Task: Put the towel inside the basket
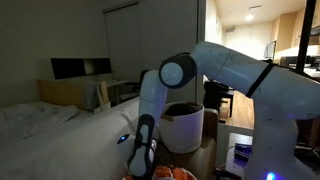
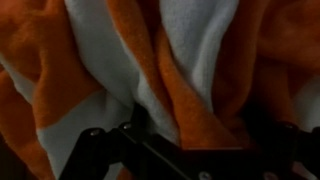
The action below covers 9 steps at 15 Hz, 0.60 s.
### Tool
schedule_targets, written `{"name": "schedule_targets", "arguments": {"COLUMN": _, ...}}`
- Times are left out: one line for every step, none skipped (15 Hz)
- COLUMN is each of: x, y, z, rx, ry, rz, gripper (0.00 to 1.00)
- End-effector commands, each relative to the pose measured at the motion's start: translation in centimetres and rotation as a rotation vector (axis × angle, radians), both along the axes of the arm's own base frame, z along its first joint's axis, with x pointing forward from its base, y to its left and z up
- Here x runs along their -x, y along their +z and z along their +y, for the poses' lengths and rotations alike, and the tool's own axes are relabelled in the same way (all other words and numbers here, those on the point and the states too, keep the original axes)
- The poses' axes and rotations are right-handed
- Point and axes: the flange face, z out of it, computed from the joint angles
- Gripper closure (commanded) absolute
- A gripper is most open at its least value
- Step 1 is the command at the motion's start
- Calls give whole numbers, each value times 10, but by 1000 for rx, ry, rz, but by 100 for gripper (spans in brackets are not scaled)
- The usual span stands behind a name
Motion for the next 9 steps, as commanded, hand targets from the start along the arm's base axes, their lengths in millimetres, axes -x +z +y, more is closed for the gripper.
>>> {"name": "schedule_targets", "arguments": {"x": 7, "y": -28, "z": 7, "rx": -29, "ry": 8, "rz": 64, "gripper": 19}}
{"name": "schedule_targets", "arguments": {"x": 9, "y": -31, "z": 7, "rx": -30, "ry": 5, "rz": 72, "gripper": 26}}
{"name": "schedule_targets", "arguments": {"x": 9, "y": -34, "z": 6, "rx": -29, "ry": 1, "rz": 76, "gripper": 33}}
{"name": "schedule_targets", "arguments": {"x": 9, "y": -35, "z": 5, "rx": -32, "ry": -6, "rz": 77, "gripper": 39}}
{"name": "schedule_targets", "arguments": {"x": 9, "y": -36, "z": 4, "rx": -31, "ry": -10, "rz": 74, "gripper": 45}}
{"name": "schedule_targets", "arguments": {"x": 10, "y": -35, "z": 3, "rx": -36, "ry": -14, "rz": 72, "gripper": 52}}
{"name": "schedule_targets", "arguments": {"x": 10, "y": -34, "z": 4, "rx": -46, "ry": -20, "rz": 70, "gripper": 58}}
{"name": "schedule_targets", "arguments": {"x": 10, "y": -33, "z": 4, "rx": -43, "ry": -29, "rz": 65, "gripper": 65}}
{"name": "schedule_targets", "arguments": {"x": 11, "y": -32, "z": 5, "rx": -39, "ry": -38, "rz": 58, "gripper": 70}}
